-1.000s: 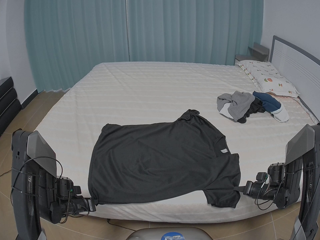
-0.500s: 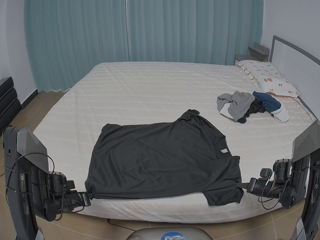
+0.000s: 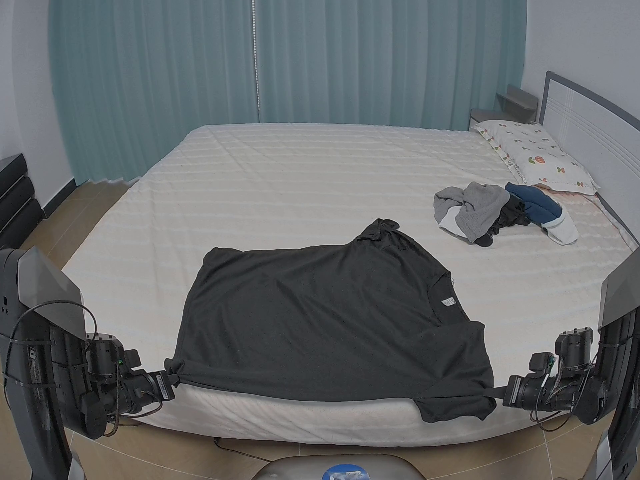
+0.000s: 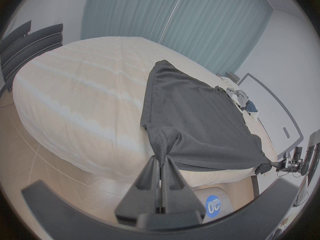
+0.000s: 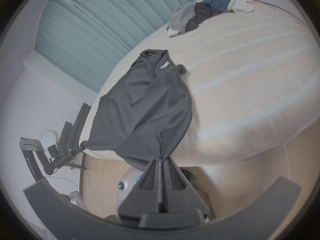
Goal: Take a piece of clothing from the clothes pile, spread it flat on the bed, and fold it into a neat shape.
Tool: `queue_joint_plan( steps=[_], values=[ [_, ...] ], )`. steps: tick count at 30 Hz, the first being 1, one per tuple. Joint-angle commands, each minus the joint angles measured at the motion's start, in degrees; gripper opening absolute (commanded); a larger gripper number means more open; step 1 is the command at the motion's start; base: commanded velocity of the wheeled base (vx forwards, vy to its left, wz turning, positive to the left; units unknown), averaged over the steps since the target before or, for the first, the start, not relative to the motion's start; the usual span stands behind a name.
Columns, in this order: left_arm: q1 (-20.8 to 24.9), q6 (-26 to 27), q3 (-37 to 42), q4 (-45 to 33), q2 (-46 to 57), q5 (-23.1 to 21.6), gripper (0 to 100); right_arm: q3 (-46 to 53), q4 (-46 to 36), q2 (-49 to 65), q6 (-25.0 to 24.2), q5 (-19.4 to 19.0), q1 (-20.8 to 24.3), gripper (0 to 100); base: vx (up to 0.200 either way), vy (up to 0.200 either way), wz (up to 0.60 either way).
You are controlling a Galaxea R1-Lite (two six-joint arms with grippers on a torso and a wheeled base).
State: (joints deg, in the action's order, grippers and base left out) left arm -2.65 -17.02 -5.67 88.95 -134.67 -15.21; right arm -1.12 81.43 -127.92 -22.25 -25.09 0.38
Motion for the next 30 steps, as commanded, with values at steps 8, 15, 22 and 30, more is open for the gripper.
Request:
queue_joint_plan(
  steps=[8,15,22,30],
  values=[
    [-1.1,3.7,2.4,1.0,1.1,0.3,0,1.1,-9.1,5.0,0.5,6.7,6.3,0,0.000,0.000,0.00],
    [-1.2,10.2,5.6,1.0,0.7,3.4,0,1.1,-18.6,8.3,3.7,8.1,7.3,0,0.000,0.000,0.00],
    [-1.4,12.1,5.6,0.8,-0.2,5.3,0,1.1,-24.0,12.3,4.8,9.4,7.4,0,0.000,0.000,0.00],
    [-1.6,16.7,5.7,-9.5,4.2,5.4,0,1.1,-28.3,14.8,4.8,9.4,7.4,0,0.000,0.000,0.00]
  ],
)
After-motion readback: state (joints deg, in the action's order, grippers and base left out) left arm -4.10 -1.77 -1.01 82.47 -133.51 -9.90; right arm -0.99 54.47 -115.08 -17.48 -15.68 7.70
